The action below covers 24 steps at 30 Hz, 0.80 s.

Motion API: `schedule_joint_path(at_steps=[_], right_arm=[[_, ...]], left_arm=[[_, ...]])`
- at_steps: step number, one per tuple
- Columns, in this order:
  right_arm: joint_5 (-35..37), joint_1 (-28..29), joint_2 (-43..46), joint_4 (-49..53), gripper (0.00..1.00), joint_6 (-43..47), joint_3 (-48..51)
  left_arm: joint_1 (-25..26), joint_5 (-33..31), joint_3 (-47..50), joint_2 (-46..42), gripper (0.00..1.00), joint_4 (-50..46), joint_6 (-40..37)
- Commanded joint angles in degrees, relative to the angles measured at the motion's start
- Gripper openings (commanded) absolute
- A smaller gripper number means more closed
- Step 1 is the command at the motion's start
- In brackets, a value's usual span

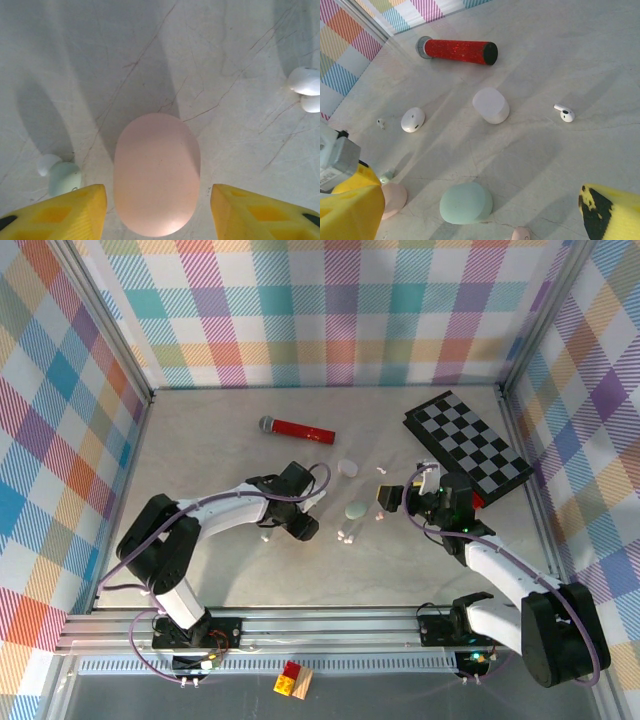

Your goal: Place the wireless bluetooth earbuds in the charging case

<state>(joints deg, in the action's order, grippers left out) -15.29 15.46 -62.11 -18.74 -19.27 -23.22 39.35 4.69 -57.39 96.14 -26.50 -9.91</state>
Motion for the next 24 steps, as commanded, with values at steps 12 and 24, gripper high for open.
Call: schedule_joint_path(at_steps=[12,24], right_arm=[[-1.3,1.1,0.5,0.2,0.99,0.1,-0.4],[1.6,1.0,4.5,11.4,0.99,-9.2,-3.6]], left_arm=[[0.3,1.6,-2.3,3.7,0.51,0.8,0.7],[0.6,2.6,0.8,-3.5,0.37,6.5,-1.1]])
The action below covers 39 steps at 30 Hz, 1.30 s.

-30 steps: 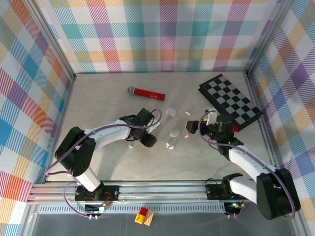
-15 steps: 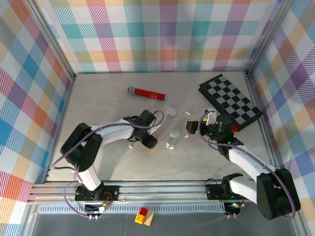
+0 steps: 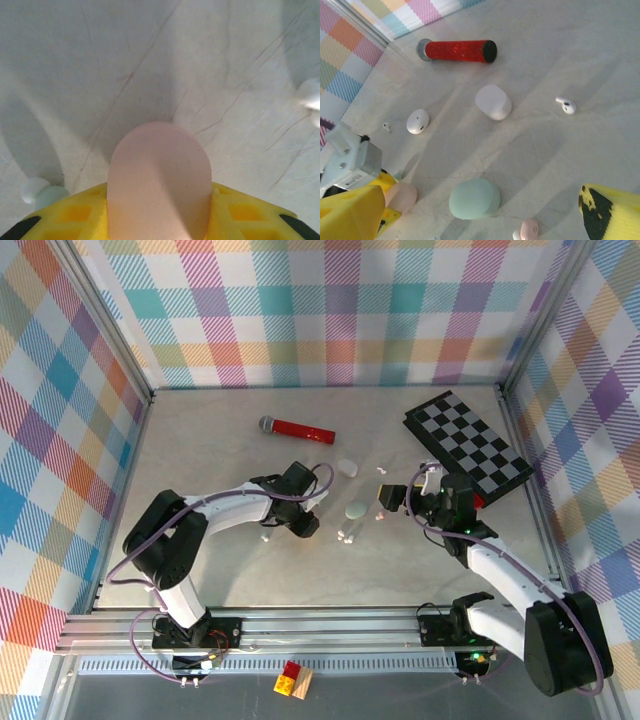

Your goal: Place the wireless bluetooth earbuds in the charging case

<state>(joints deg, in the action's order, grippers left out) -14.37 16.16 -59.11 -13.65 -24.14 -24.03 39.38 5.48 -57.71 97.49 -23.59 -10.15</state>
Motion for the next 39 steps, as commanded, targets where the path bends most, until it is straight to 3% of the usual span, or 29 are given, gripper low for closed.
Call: schedule_joint_path(at_steps=[1,11,13,19,28,39], right_arm=[[0.0,0.4,1.7,7.4,0.99,-5.1,-3.1],[-18.2,0.4,3.5,7.3,0.99,-16.5,-5.2],[-21.7,0.4,2.6,7.9,1.0,-17.9,-6.7],[-30.2,0.3,-2.0,14.1,0.87,-19.8,-12.3],[-32.7,0.4,-3.5,13.4,0.44,-20.1,-12.3],[-35.0,0.4,-3.8,12.5,0.42,-19.9,-11.9]], left_arm=[[0.7,2.3,1.6,-5.9,0.36,4.8,-1.1],[1.5,11.3,9.9,-14.1,0.36,28.6,-5.6],[2.3,12.0,9.6,-14.0,0.36,30.2,-7.6],[5.9,12.5,6.7,-13.4,0.34,30.4,-12.7],[9.3,13.7,2.8,-11.8,0.33,32.8,-14.1],[11.1,14.9,-1.8,-8.7,0.33,32.2,-14.5]])
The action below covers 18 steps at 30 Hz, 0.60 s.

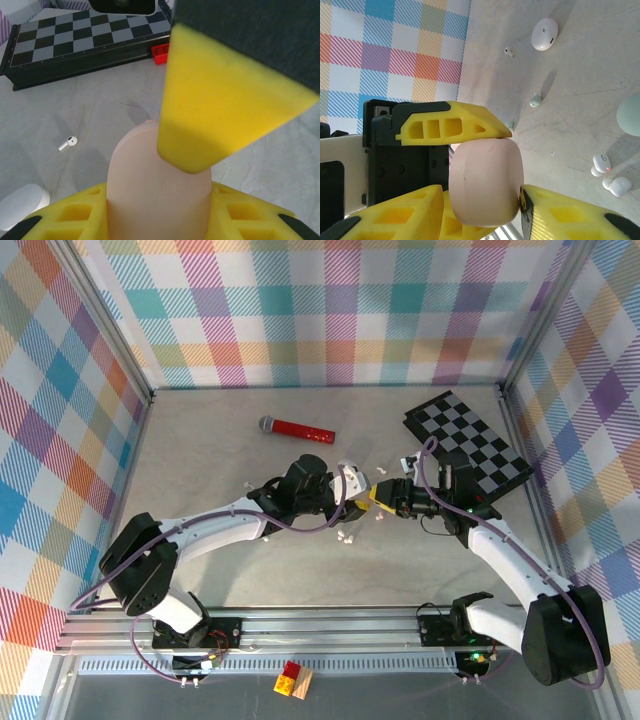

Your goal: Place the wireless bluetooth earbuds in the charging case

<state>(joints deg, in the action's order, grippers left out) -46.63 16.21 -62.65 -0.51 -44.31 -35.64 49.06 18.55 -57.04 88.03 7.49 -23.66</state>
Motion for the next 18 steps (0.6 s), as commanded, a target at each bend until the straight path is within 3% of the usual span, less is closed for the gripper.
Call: schedule_joint_path(at_steps=[1,6,10,12,15,18], right_arm=[[-2.3,0.4,-0.2,0.1,0.4,0.4,-0.4],[2.3,0.4,1.2,2.9,0.29,1.4,-0.6],[2.8,0.4,1.1,2.4,0.27,0.7,-0.5],[2.8,0.4,0.7,2.3,0.28,0.4,-0.7],[2.9,0.3,0.0,2.0,0.39,0.0,-1.1],[2.6,0.4,-0.8,1.6,0.41,-0.3,-1.5]], left_arm=[[1.4,1.8,-2.7,1.0,0.33,1.2,-0.9],[1.5,2.0,-2.3,0.9,0.33,0.9,-1.0],[1.5,2.5,-1.1,-0.1,0.33,1.1,-1.5],[1.5,2.5,-0.5,-0.6,0.33,1.4,-1.9],[1.5,2.5,0.0,-1.0,0.33,1.4,-2.4],[1.5,2.5,-0.1,-0.9,0.33,1.1,-2.4]])
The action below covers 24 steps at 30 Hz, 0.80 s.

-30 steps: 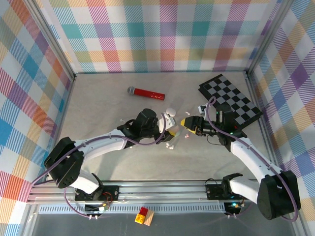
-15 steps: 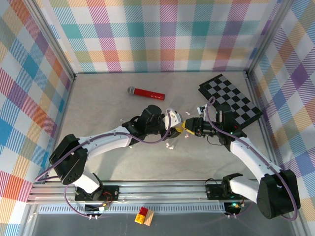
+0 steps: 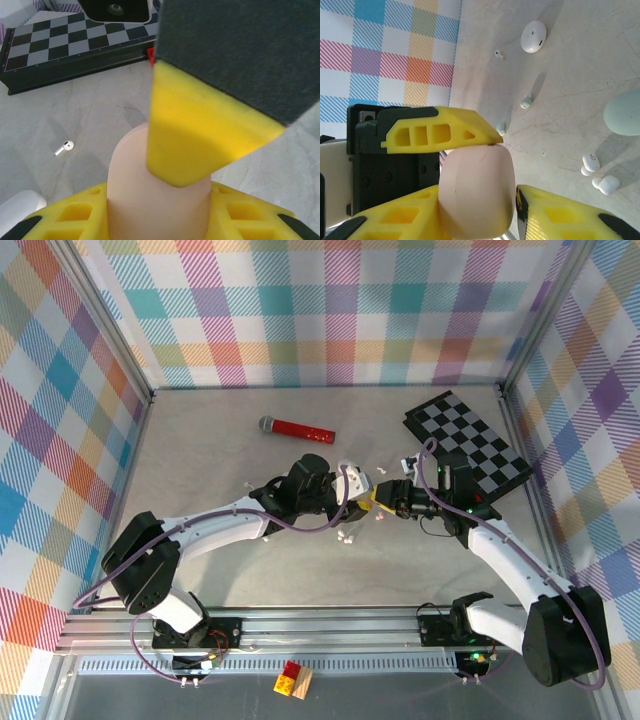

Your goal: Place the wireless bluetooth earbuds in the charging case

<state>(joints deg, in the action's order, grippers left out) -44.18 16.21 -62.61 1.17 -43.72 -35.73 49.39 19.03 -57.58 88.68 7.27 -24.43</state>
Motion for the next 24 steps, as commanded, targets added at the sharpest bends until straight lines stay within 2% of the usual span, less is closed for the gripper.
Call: schedule_joint_path(at_steps=[1,9,13,18,24], right_arm=[[-0.1,0.4,-1.0,-0.3,0.4,-1.0,-1.5],[0.7,0.4,-1.4,-0.1,0.35,-1.4,-1.2],[1.8,0.4,-1.2,0.4,0.43,-1.5,-1.1],[1.5,0.4,-1.3,0.0,0.42,-2.0,-1.0],[0.2,0.4,-1.9,-1.0,0.3,-3.0,-0.7]], left_arm=[[1.2,2.0,0.4,-1.5,0.34,1.2,-1.7],[1.2,3.1,1.2,-1.7,0.34,1.3,-2.7],[1.2,3.2,1.5,-2.0,0.34,0.9,-3.3],[1.2,2.9,1.5,-1.7,0.34,0.8,-3.3],[1.2,1.5,1.8,-0.9,0.34,2.0,-2.7]])
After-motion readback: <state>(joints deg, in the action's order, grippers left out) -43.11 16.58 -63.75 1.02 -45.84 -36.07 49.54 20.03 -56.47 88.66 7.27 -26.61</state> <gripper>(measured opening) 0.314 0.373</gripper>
